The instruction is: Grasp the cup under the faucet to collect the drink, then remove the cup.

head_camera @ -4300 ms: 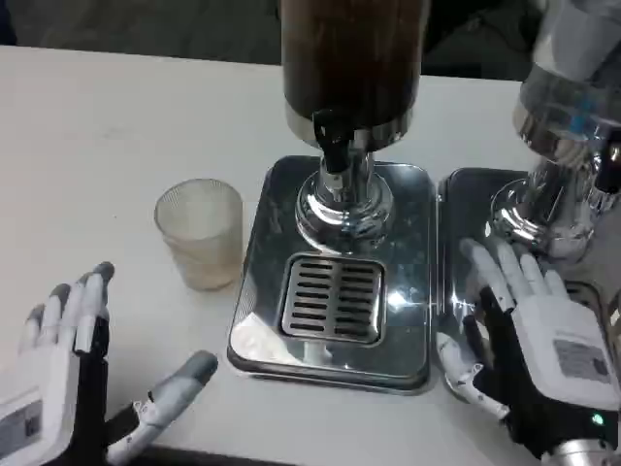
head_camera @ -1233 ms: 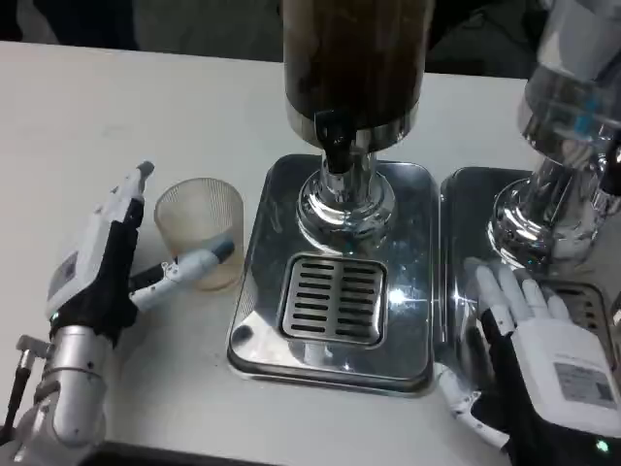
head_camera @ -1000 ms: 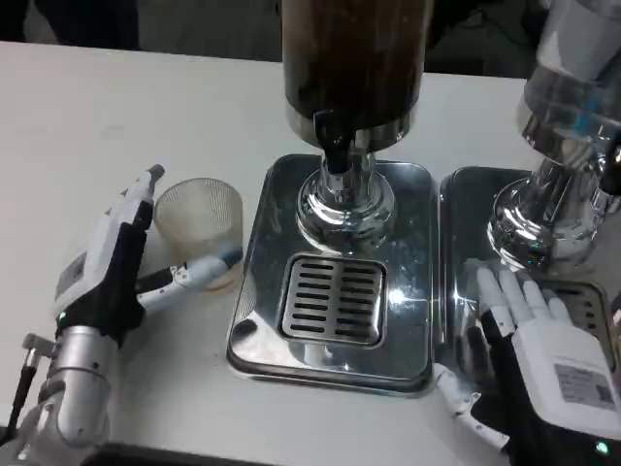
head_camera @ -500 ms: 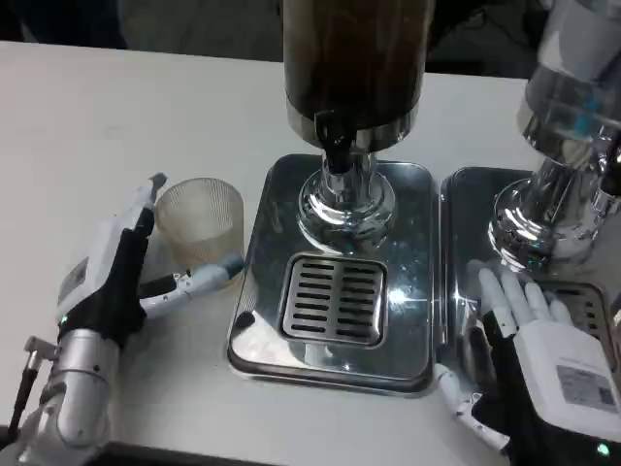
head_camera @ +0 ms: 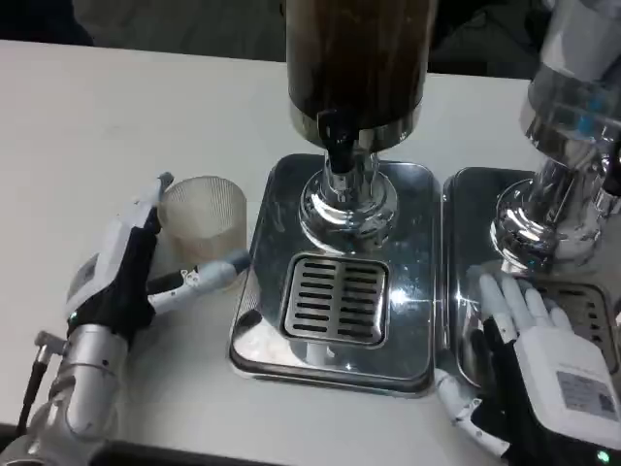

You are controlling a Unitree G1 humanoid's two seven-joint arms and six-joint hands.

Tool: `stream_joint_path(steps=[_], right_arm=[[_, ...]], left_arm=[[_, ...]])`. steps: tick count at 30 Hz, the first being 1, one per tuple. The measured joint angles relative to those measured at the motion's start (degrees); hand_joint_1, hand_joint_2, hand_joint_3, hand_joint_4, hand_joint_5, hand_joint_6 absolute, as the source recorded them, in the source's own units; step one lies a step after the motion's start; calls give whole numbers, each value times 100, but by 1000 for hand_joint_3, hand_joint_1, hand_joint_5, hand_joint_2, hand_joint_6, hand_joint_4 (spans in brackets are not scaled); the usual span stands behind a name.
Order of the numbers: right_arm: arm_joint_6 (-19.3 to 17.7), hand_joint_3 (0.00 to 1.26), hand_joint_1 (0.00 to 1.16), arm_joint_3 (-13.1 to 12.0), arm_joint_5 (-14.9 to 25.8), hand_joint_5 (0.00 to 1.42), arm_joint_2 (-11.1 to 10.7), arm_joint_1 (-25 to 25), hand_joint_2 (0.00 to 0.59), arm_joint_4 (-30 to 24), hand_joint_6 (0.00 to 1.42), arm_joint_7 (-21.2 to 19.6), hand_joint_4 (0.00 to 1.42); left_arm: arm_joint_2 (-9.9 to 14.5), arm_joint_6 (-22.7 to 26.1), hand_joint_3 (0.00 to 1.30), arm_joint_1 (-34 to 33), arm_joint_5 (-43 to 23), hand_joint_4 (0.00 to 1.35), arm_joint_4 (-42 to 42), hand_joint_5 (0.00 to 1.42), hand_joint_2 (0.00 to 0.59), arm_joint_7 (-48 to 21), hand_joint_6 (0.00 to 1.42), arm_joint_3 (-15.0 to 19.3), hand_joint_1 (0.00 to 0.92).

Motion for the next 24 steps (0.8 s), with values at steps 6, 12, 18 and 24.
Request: stream_joint_path(steps=[6,12,18,24], right_arm=[[7,15,325,0,0,0,47,19,473,-1,0,0,0],[10,15,326,-2,1,0,66,28,469,-1,0,1,0],[12,15,327,-8,5,0,95,29,467,-1,1,12,0],[12,15,327,-16,9,0,98,25,467,-1,1,31,0]], left_arm=[[-2,48,286,-46,3,299,9,351,54,86,766,-3,594],[-18,52,583,-75,10,698,39,815,33,269,1086,-22,643],[-29,61,778,-75,85,919,40,1022,0,558,1228,-89,664],[-49,63,850,-40,135,1002,40,1110,0,842,1268,-190,675]])
